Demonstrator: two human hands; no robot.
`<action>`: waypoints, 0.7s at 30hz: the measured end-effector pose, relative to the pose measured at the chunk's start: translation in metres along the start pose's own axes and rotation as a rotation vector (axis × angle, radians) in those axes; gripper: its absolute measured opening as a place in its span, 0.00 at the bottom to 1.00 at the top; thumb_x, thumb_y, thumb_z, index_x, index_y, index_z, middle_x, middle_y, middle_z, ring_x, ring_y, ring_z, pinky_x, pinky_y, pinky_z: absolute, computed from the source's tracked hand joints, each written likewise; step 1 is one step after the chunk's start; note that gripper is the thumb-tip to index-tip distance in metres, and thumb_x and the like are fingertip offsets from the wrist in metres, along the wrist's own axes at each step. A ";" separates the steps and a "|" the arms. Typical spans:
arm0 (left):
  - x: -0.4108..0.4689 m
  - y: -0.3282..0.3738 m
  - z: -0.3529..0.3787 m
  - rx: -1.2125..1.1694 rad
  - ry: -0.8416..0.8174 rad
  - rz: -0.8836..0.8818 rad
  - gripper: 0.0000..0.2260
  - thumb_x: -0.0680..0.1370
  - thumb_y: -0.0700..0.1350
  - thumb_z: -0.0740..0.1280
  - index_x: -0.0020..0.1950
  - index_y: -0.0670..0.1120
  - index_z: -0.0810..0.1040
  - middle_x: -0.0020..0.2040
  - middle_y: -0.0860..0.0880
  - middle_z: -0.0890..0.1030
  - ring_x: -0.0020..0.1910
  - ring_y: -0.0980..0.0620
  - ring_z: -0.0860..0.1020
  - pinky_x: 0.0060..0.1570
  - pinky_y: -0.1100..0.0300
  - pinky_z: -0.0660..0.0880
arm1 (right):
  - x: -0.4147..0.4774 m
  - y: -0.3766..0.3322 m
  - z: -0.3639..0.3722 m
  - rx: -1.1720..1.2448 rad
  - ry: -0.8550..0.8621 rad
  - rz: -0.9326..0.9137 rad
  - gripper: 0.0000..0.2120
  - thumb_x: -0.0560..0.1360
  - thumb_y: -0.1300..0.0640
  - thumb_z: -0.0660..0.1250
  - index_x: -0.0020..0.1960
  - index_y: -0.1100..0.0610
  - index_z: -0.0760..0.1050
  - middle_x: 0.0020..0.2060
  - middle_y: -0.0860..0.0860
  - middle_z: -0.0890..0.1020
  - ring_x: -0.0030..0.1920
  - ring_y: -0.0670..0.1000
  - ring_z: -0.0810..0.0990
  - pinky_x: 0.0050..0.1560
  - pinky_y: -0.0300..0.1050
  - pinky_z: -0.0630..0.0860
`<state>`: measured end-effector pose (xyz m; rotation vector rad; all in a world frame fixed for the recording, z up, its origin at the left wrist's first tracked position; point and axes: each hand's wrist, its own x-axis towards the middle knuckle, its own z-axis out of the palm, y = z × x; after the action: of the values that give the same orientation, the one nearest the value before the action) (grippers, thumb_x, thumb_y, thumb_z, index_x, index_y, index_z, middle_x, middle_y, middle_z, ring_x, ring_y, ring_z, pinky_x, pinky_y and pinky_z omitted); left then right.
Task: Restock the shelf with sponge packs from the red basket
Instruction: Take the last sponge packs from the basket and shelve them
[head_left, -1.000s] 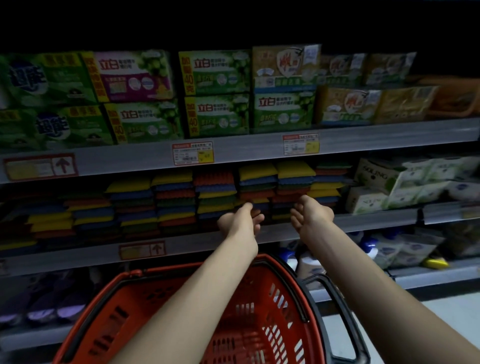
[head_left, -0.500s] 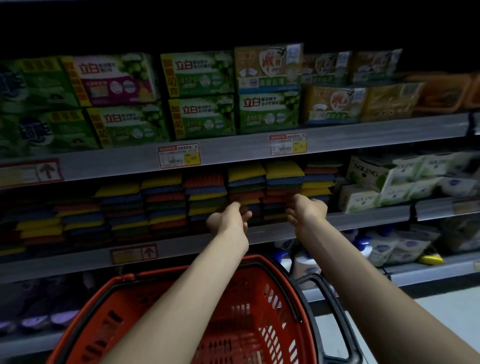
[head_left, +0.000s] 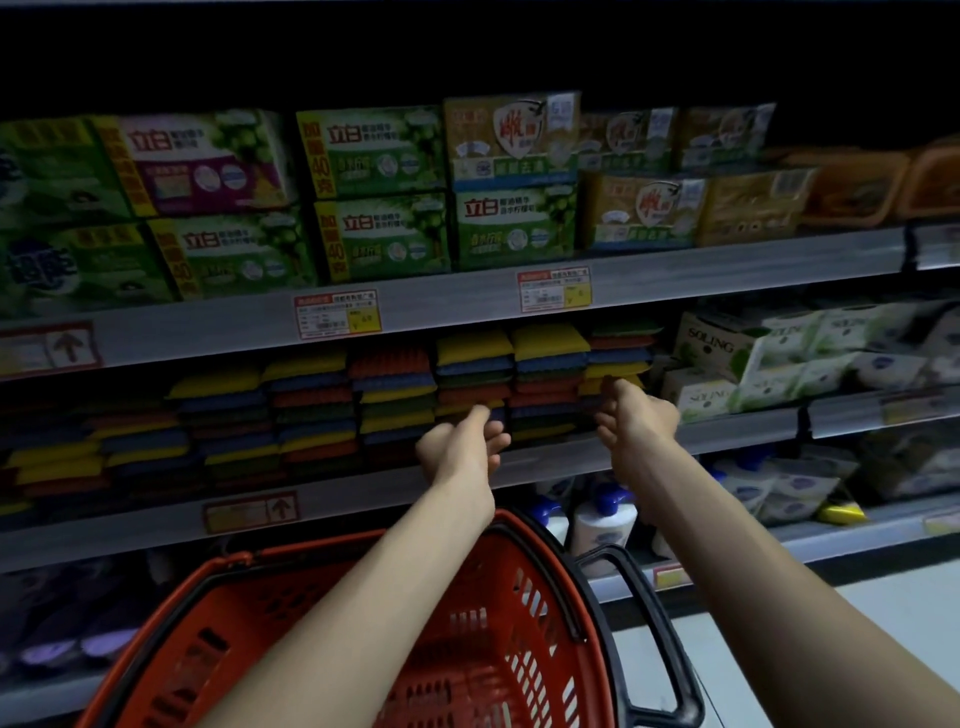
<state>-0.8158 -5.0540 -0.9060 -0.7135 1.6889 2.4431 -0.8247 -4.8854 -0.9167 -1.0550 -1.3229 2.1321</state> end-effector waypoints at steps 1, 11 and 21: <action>-0.002 -0.001 0.003 0.011 -0.022 0.001 0.07 0.79 0.43 0.72 0.45 0.41 0.80 0.37 0.47 0.85 0.33 0.53 0.84 0.29 0.63 0.75 | 0.003 -0.001 -0.002 0.023 0.005 0.006 0.07 0.77 0.62 0.69 0.53 0.60 0.74 0.19 0.48 0.68 0.16 0.45 0.62 0.19 0.36 0.58; -0.012 -0.010 0.022 0.056 -0.129 -0.010 0.08 0.79 0.43 0.73 0.52 0.39 0.81 0.42 0.45 0.87 0.35 0.53 0.84 0.35 0.62 0.77 | 0.016 -0.007 -0.001 0.011 0.057 -0.009 0.12 0.77 0.61 0.71 0.58 0.57 0.73 0.38 0.54 0.78 0.32 0.50 0.75 0.43 0.50 0.80; -0.014 -0.013 0.021 0.107 -0.135 0.031 0.05 0.79 0.44 0.72 0.47 0.43 0.81 0.43 0.45 0.87 0.36 0.52 0.84 0.34 0.61 0.76 | 0.027 0.000 -0.007 -0.131 0.081 -0.080 0.15 0.77 0.63 0.67 0.63 0.59 0.74 0.38 0.55 0.78 0.32 0.52 0.72 0.39 0.48 0.69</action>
<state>-0.8064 -5.0272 -0.9053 -0.5015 1.7747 2.3411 -0.8367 -4.8631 -0.9288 -1.1081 -1.4572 1.9462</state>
